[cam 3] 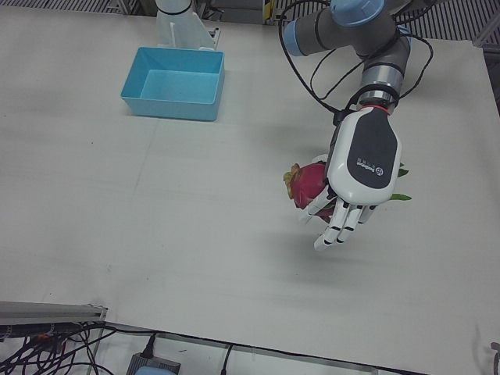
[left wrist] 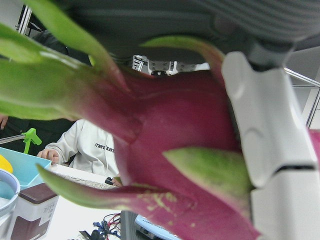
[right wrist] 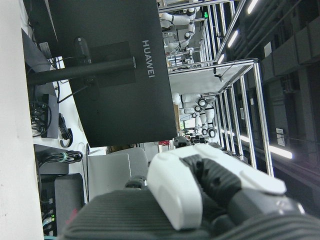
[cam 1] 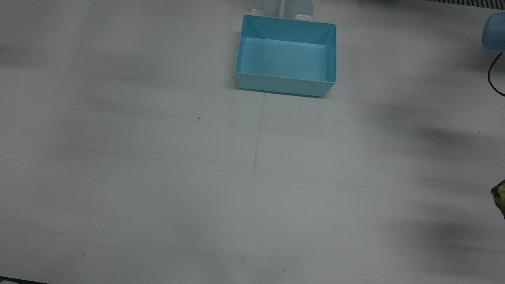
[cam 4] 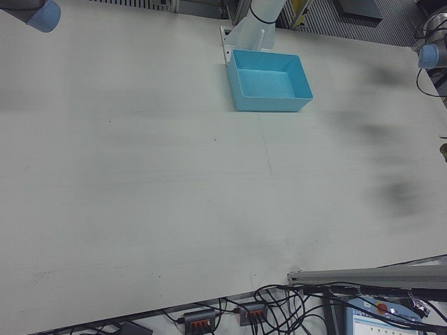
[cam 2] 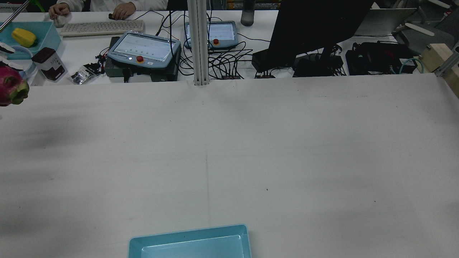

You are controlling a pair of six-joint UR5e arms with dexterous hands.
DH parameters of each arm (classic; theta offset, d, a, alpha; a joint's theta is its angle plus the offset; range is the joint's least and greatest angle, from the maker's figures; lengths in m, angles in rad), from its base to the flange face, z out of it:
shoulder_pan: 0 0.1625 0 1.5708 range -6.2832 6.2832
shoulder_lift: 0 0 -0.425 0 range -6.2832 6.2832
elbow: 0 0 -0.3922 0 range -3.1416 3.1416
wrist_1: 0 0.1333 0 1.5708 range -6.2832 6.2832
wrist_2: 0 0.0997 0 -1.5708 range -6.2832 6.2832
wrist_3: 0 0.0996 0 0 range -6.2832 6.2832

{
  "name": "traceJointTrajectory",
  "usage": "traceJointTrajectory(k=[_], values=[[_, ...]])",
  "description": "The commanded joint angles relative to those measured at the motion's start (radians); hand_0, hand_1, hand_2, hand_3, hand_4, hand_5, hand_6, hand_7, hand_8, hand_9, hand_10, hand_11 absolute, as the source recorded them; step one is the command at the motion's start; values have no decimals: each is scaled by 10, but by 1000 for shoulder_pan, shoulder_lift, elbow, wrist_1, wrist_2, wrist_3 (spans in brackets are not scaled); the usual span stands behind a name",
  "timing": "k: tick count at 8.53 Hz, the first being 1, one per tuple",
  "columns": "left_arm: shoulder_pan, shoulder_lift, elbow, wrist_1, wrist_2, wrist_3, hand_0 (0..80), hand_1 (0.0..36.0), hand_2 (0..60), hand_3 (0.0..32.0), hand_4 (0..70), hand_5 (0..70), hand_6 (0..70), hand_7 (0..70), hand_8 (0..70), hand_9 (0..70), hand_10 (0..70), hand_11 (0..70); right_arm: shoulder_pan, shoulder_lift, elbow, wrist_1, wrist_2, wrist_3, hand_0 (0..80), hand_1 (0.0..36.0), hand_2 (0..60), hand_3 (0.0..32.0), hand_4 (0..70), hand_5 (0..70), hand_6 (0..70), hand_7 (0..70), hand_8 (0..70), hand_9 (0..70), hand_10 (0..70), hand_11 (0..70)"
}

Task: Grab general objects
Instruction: 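Lift the dragon fruit off the table with the left hand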

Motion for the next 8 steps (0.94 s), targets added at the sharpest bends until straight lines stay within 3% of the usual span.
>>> traceJointTrajectory(k=[1, 2, 4, 7, 8], values=[[-27, -2, -70, 6, 35, -22, 509, 193, 281, 0, 572, 0, 61, 199, 119, 209, 150, 226, 0, 0, 0, 0, 0, 0, 0, 0, 0, 0, 0, 0, 0, 0, 0, 0, 0, 0], [-59, -5, -75, 6, 95, -47, 519, 191, 216, 0, 561, 0, 41, 171, 89, 165, 99, 153, 0, 0, 0, 0, 0, 0, 0, 0, 0, 0, 0, 0, 0, 0, 0, 0, 0, 0], [-86, -2, -113, 0, 126, -89, 521, 199, 263, 0, 611, 0, 58, 197, 109, 194, 155, 234, 2, 0, 0, 0, 0, 0, 0, 0, 0, 0, 0, 0, 0, 0, 0, 0, 0, 0], [-84, -4, -133, -116, 213, -234, 536, 206, 260, 0, 670, 0, 73, 216, 115, 203, 153, 232, 0, 0, 0, 0, 0, 0, 0, 0, 0, 0, 0, 0, 0, 0, 0, 0, 0, 0], [-78, -2, -162, -144, 224, -259, 517, 191, 281, 0, 659, 0, 71, 215, 119, 209, 200, 298, 2, 0, -2, 0, 0, 0, 0, 0, 0, 0, 0, 0, 0, 0, 0, 0, 0, 0]])
